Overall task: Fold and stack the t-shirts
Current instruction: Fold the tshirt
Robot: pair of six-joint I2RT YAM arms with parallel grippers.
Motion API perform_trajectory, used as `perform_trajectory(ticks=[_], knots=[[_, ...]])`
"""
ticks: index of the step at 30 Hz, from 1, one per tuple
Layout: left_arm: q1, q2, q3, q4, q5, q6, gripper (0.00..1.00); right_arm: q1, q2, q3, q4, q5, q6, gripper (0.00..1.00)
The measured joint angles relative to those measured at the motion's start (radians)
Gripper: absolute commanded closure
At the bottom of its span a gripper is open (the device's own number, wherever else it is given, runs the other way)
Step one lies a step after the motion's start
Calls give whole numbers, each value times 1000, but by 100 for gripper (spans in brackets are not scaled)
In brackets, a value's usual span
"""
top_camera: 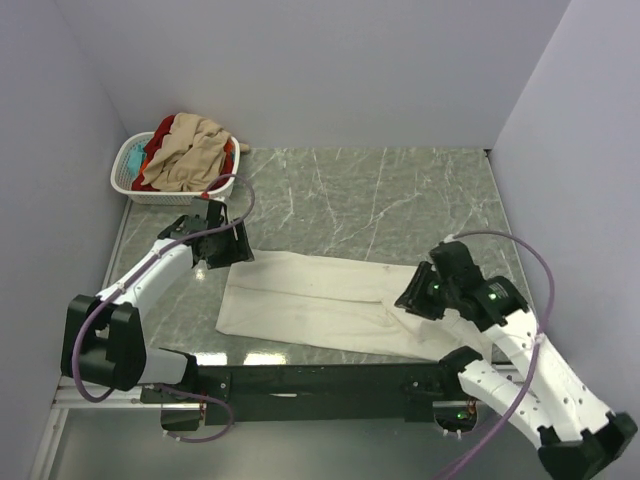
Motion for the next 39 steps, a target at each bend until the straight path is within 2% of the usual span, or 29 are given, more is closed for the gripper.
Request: perform_trajectory(ticks=[4,11,26,39], knots=[[0,5,-5,3,1,0,29,124,116,-23,81,19,56,60],[0,24,-5,9,9,1,28,198,302,-83,142,26,89,60],[0,97,3,31,30,19,27,203,434,-187,148,117,145,59],[0,100,14,34,30,30,26,157,490,-169,109,280,192,55]])
